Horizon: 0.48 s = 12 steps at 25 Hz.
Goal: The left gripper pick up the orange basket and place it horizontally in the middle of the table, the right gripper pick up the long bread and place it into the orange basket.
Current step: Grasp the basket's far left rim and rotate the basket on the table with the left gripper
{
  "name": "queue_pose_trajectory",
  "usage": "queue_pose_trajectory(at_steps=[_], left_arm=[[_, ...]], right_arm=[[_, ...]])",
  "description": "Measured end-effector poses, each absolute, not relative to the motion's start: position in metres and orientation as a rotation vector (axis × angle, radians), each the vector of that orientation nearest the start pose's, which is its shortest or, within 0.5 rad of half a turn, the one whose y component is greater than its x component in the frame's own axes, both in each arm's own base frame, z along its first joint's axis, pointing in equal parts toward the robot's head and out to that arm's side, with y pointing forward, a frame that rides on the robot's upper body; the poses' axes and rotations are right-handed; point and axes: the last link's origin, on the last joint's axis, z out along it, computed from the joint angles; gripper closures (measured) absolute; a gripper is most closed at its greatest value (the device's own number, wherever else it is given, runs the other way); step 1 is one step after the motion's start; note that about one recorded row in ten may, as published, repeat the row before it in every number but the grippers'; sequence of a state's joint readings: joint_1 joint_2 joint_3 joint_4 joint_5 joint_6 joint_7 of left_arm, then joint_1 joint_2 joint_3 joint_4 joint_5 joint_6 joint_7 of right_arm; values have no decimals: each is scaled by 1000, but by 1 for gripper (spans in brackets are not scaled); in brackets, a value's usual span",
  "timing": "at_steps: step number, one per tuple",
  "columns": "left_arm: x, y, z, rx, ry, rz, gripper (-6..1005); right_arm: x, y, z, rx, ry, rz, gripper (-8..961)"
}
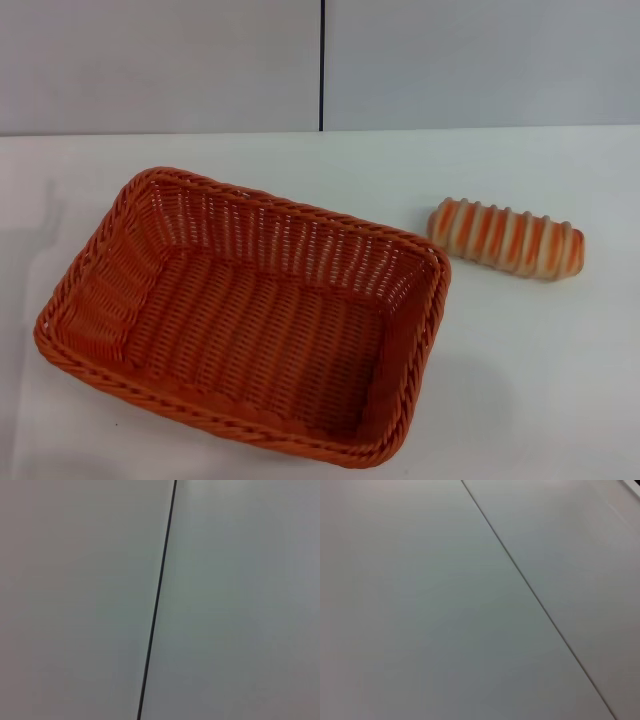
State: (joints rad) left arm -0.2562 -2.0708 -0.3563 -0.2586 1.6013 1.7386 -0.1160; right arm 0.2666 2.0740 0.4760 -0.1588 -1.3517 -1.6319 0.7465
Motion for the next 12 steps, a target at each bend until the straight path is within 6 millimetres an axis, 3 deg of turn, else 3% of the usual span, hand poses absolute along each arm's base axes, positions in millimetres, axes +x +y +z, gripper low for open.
queue_pose_trajectory(at_steps=[12], left_arm=[[-334, 243, 35, -1140, -421, -1009, 139]], right_arm=[[414, 210, 125, -772, 570, 1067, 215]])
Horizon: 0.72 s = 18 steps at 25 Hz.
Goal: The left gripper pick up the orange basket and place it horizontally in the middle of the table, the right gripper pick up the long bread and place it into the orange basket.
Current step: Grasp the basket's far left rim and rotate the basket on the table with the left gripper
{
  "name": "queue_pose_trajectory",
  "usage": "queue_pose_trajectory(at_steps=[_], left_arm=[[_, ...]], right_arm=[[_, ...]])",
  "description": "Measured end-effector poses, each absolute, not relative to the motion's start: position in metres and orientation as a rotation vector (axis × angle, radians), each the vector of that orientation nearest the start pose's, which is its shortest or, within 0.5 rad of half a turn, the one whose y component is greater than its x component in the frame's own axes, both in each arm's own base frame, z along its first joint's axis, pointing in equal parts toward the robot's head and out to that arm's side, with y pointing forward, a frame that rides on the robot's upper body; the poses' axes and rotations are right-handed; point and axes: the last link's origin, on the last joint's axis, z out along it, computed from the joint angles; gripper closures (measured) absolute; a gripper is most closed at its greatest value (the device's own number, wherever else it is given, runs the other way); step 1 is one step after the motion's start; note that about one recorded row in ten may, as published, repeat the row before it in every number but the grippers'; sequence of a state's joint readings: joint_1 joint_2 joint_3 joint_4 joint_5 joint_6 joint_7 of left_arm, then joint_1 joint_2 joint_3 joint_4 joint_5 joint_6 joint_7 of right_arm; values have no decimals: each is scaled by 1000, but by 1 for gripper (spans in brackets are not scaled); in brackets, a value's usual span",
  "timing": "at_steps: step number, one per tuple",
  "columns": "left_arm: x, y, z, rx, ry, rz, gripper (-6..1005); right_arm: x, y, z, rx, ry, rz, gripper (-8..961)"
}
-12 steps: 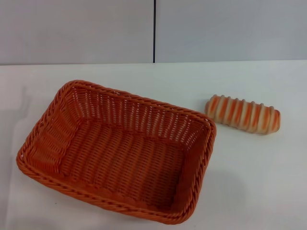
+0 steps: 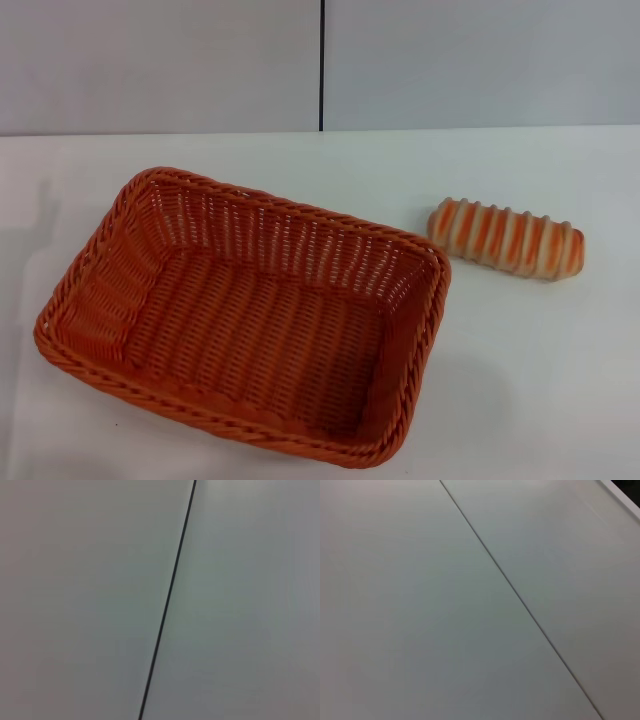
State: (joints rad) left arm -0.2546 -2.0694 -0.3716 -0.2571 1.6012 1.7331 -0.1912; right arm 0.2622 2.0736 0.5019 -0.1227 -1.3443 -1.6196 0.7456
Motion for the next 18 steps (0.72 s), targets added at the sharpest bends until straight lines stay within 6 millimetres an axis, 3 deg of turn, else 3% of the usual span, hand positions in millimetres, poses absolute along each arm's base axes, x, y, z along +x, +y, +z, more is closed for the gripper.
queue_pose_trajectory(at_steps=[12, 13, 18], left_arm=[[-341, 256, 54, -1341, -497, -1201, 140], [-341, 265, 65, -1473, -545, -1262, 140], [-335, 285, 83, -1707, -632, -1306, 140]], right_arm=[[416, 214, 124, -789, 596, 1064, 216], [416, 214, 124, -790, 596, 1064, 216], [416, 214, 123, -792, 601, 1062, 217]])
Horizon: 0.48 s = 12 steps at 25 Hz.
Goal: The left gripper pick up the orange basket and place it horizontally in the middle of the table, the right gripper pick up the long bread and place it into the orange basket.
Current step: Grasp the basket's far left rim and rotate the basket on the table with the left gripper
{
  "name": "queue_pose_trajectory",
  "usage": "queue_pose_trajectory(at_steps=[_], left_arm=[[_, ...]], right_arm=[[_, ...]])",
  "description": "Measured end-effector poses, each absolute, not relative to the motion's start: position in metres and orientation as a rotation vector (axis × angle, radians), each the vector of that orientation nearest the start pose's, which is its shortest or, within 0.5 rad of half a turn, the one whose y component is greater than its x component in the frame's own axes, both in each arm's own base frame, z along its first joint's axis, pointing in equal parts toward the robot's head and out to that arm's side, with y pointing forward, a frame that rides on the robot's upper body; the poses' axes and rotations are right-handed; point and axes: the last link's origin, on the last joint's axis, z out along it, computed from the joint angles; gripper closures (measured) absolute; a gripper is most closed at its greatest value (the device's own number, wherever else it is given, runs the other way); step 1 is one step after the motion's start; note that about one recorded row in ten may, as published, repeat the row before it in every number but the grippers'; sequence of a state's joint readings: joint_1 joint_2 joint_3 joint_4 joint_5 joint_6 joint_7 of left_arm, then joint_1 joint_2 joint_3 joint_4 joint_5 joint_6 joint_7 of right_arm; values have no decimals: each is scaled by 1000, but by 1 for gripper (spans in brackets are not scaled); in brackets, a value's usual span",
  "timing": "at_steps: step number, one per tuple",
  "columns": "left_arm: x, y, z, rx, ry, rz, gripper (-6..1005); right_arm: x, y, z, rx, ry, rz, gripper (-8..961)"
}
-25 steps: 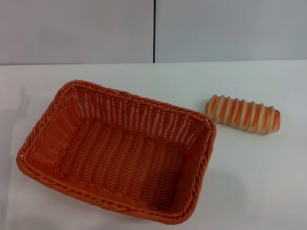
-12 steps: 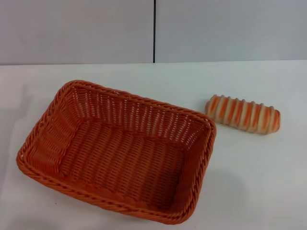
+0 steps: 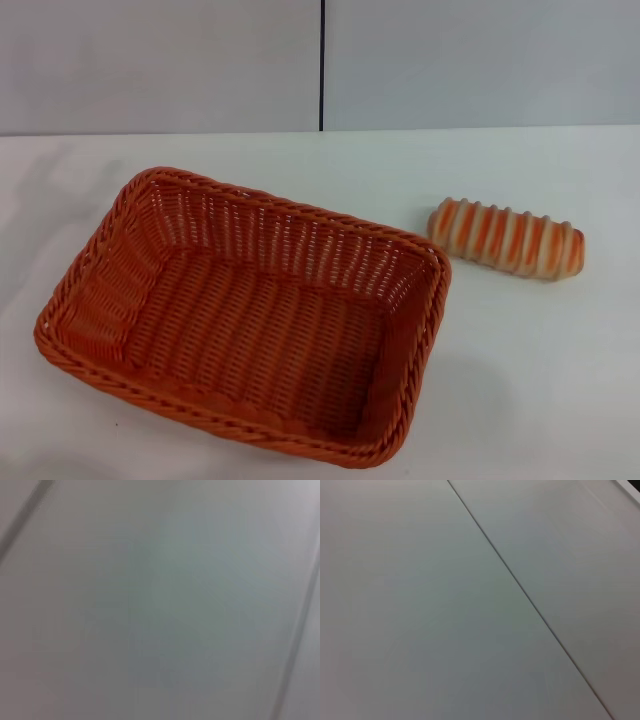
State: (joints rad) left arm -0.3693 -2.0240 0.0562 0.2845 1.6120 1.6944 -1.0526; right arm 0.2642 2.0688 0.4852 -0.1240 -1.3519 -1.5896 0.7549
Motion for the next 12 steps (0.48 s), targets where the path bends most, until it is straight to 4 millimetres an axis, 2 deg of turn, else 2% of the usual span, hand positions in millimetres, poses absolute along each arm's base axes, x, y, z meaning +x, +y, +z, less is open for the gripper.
queue_pose_trajectory(at_steps=[1, 2, 3, 6, 7, 8, 12], left_arm=[[-335, 285, 83, -1707, -632, -1306, 140], [-319, 302, 100, -1897, -672, -1317, 140], [-314, 308, 105, -1956, -684, -1306, 140], [-314, 308, 105, -1956, -684, -1306, 140], [-308, 313, 109, -2008, -704, -1295, 140], [-289, 325, 120, -2166, -730, -1219, 140], [-266, 338, 133, -2351, -755, -1009, 139]], right_arm=[[416, 214, 123, -791, 603, 1061, 217], [417, 213, 123, -791, 605, 1059, 217], [417, 213, 123, -791, 607, 1058, 217], [418, 212, 123, -791, 611, 1055, 217], [419, 210, 123, -789, 613, 1055, 217], [419, 210, 123, -789, 613, 1055, 217], [420, 208, 123, -785, 621, 1055, 218]])
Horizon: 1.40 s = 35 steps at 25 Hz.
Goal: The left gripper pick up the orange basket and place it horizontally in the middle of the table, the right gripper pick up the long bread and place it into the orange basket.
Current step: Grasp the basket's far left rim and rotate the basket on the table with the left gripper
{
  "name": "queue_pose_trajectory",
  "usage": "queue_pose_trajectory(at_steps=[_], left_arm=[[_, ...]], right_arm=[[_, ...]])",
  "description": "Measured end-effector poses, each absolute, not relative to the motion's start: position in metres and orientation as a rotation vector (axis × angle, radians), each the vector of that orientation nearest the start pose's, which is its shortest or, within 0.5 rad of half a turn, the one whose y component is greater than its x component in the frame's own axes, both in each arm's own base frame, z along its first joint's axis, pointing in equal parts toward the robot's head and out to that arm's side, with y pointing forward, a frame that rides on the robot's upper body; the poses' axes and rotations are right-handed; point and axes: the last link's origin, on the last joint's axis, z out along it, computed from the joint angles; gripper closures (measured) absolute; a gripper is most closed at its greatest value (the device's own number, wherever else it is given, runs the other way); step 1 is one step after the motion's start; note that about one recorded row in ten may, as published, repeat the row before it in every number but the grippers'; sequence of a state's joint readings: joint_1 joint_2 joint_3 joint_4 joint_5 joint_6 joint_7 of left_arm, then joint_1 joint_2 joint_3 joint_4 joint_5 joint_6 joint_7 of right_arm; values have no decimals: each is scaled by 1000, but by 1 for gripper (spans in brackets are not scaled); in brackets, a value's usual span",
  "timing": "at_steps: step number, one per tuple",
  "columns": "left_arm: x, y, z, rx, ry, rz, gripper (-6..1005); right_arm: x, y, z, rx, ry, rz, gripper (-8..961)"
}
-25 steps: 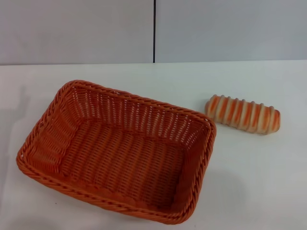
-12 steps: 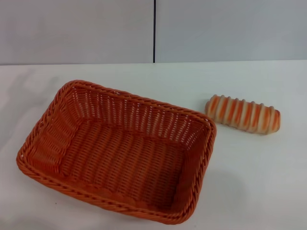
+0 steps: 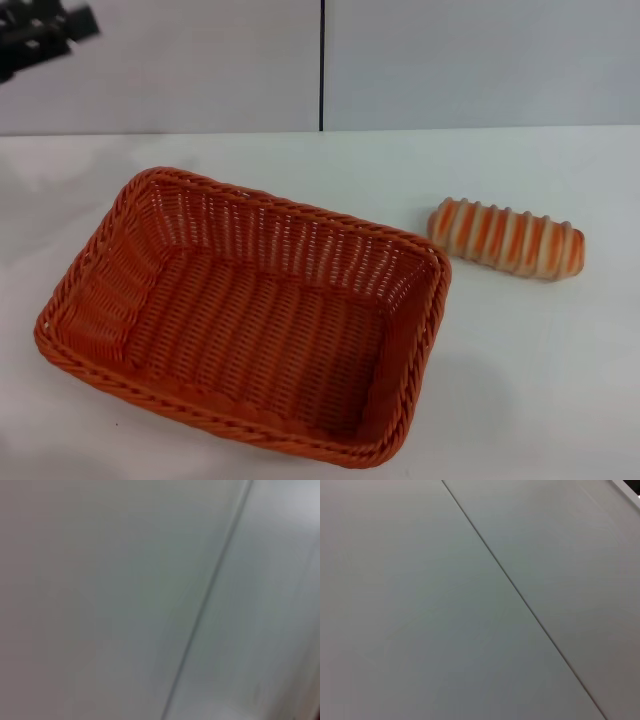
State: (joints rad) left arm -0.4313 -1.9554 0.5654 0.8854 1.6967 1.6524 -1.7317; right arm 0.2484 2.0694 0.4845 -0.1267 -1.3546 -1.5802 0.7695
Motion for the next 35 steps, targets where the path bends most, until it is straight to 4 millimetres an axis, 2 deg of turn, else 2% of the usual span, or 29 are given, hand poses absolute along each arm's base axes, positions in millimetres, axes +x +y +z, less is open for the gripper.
queue_pose_trajectory(at_steps=[2, 3, 7, 14, 21, 35], left_arm=[[-255, 344, 136, -2426, -779, -859, 139], [-248, 348, 137, -2465, -794, -703, 139], [-241, 352, 134, -2476, -825, -459, 139], [-242, 358, 114, -2467, -963, -191, 140], [-239, 364, 84, -2508, -969, -28, 139], [-248, 370, 57, -2533, -998, 86, 139]], right_arm=[[421, 207, 123, -784, 621, 1054, 218], [421, 207, 123, -784, 621, 1053, 218], [421, 207, 123, -783, 626, 1051, 218], [424, 207, 122, -779, 640, 1042, 219], [427, 206, 122, -765, 660, 1043, 220], [428, 203, 121, -757, 664, 1041, 221]])
